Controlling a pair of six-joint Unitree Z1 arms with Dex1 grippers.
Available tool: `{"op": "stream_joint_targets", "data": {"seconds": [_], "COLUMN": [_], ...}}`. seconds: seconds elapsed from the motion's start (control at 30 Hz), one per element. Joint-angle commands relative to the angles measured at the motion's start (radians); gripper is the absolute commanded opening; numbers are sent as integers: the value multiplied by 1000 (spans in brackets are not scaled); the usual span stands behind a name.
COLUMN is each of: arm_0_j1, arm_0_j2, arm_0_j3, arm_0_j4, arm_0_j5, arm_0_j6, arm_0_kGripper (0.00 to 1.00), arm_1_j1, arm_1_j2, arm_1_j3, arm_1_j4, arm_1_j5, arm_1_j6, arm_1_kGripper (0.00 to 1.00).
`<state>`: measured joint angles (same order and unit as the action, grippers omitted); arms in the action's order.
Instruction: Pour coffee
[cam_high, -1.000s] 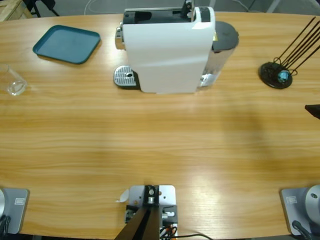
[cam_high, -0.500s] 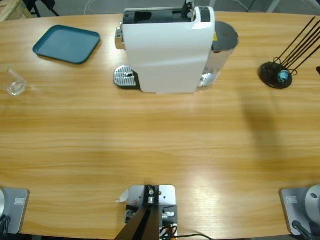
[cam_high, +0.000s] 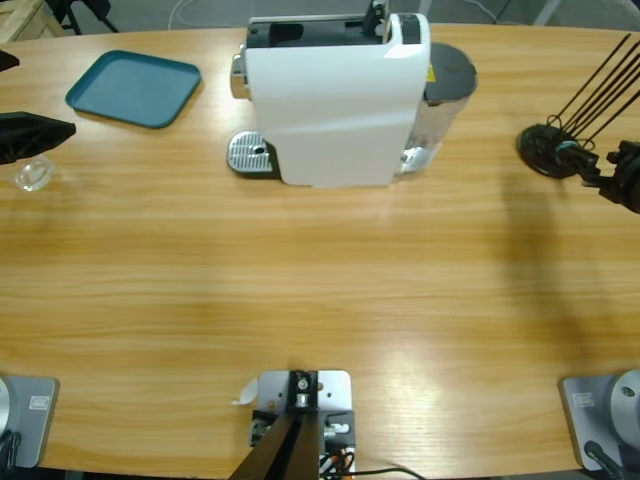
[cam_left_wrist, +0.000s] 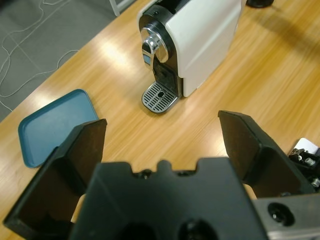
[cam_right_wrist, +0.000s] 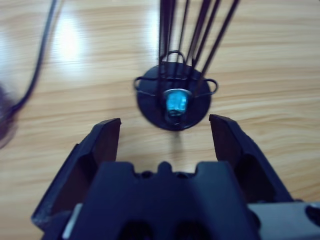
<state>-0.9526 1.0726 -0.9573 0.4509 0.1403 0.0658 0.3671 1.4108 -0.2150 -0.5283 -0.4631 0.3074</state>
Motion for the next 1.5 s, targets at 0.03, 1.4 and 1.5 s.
{"op": "stream_joint_targets", "data": {"seconds": [0.03, 1.4, 1.5], "arm_0_j1": [22, 32, 32], "arm_0_j2": [37, 72, 72], "arm_0_j3": [38, 65, 65], "arm_0_j4": [-101, -133, -133], "arm_0_j5": [11, -15, -15], "arm_0_j6": [-22, -62, -63], "arm_0_kGripper": [964, 964, 964], "arm_1_j1": [-144, -197, -197], "arm_1_j2": [241, 531, 537], "arm_1_j3": [66, 196, 195], "arm_1_j4": [-244, -771, -776], "arm_1_j5": [87, 93, 91], "arm_1_j6": [-1, -70, -70], "arm_1_kGripper": [754, 462, 353]}}
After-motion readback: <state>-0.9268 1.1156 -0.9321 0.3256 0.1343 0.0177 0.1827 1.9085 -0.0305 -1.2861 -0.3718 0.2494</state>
